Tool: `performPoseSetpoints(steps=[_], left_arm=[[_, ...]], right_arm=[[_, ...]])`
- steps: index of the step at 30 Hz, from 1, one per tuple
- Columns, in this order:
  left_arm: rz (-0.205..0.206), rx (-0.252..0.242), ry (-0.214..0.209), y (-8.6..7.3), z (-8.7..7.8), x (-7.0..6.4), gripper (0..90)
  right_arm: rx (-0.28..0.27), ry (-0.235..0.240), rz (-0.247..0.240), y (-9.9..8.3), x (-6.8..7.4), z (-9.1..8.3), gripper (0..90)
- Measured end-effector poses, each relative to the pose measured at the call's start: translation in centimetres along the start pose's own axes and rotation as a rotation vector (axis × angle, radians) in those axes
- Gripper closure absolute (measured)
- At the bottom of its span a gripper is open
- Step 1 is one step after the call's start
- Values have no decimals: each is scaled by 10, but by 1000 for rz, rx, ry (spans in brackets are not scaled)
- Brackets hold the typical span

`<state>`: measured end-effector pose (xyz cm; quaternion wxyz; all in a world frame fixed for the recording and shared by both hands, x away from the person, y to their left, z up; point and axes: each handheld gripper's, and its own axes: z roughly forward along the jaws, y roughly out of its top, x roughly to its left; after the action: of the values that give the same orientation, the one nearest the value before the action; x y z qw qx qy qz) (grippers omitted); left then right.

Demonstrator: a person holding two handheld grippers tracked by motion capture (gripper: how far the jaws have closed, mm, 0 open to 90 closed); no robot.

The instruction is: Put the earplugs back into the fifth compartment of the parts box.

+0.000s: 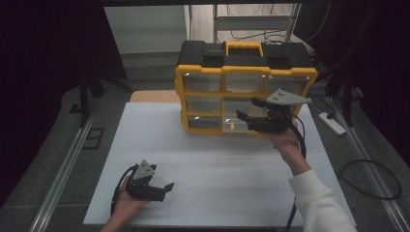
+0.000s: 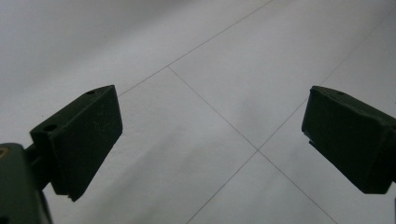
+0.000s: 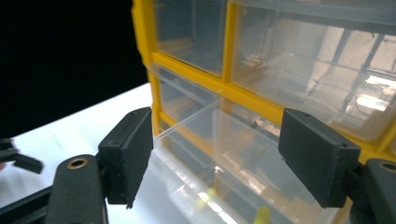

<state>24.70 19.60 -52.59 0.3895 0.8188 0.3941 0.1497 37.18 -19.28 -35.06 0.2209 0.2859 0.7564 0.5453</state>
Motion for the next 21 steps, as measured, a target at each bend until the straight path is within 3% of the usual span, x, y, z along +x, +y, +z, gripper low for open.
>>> performPoseSetpoints(steps=[9,15,21], left_arm=[[-2,-11,7,1,-1,0,52],[7,-30,4,2,-3,-1,50],[16,-47,4,3,-3,0,49]], right_arm=[[-38,6,-1,-31,15,-43,265],[-18,-14,25,-65,20,-70,256],[37,-48,51,-106,22,-90,256]])
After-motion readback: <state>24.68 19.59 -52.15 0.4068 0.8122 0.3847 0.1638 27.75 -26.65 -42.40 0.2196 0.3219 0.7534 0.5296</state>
